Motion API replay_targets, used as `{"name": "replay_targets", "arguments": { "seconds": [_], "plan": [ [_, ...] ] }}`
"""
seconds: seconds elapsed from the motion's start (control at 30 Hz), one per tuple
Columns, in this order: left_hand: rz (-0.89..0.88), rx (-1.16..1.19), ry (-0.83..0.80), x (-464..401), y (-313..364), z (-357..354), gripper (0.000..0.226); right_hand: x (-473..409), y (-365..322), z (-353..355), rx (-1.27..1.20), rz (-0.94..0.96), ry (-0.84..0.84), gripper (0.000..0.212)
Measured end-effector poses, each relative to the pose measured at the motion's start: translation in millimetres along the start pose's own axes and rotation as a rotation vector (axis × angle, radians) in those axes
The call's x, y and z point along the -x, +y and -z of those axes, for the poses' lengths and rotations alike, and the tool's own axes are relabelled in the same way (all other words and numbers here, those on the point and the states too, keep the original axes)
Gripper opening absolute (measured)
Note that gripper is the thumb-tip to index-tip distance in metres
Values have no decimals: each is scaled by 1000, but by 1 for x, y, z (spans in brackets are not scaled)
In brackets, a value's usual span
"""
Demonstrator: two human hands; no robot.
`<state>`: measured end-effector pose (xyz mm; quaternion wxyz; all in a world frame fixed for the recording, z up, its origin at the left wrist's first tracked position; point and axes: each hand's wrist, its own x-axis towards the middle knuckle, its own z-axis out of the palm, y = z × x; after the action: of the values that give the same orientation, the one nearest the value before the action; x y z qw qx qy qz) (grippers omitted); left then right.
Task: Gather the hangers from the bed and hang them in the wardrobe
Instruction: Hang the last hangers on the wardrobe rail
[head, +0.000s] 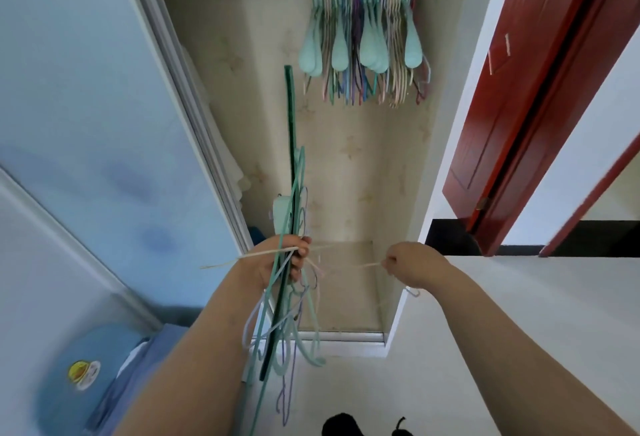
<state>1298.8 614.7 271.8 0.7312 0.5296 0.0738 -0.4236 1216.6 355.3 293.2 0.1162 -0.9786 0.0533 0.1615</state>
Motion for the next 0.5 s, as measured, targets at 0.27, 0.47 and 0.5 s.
{"name": "replay_targets", "arguments": {
  "seconds": [0.27, 0.47, 0.5],
  "plan": [
    [-66, 18, 181, -4, 0, 27, 12, -1, 3, 8, -39, 26, -16, 22],
    [-207, -83, 319, -15, 15, 32, 18, -13, 7, 32, -18, -92, -107, 23],
    [-212, -89, 315, -15, 21, 34, 17, -17, 4, 38, -3, -141, -109, 23]
  ]
}}
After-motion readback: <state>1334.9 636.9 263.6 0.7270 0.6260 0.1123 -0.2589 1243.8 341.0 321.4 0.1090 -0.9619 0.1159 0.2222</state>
